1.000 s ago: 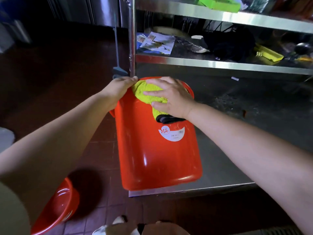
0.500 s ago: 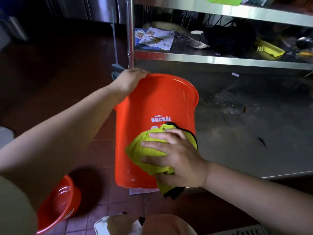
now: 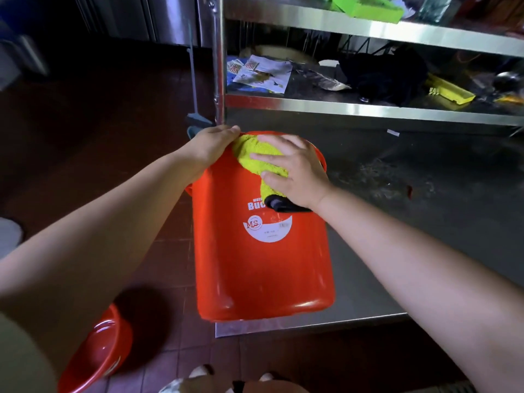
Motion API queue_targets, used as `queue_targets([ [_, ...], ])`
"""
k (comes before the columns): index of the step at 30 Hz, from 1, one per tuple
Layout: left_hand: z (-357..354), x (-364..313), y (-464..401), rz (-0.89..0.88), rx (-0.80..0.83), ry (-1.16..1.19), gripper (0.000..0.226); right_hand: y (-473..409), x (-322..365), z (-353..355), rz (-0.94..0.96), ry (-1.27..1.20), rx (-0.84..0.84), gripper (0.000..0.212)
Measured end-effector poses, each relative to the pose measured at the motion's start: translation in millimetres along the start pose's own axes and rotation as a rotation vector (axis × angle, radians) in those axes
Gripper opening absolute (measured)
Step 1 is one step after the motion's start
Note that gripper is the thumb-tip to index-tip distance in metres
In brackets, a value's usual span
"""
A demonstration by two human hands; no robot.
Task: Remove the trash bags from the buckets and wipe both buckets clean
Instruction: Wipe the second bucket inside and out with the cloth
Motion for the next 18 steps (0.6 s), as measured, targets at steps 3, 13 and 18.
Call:
queue_targets([
  [3,3.7,3.4,6.3,0.003,0.031,-0.008,0.035,6.0,11.4,-4.9,-0.034,0.001,-0.022,0.034],
  [13,26.5,21.1,21.6,-0.003,0.015,0.084,0.024,118.1,95.5,-16.6,0.316,-0.053,0.077,0.039],
  [18,28.4,22.0,20.4,0.016,0.001,0.118,0.022,107.3,88.2,-14.1,0.404,-0.071,0.088,0.036],
])
Point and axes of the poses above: each hand's wrist, its own y-axis away from the middle knuckle, its own z-axis out of the back of the hand, x = y × z, the point moved 4 cm from there along -y, towards the middle knuckle, and after that the axes turned 11 degrees about z, right-handed, at the moved point
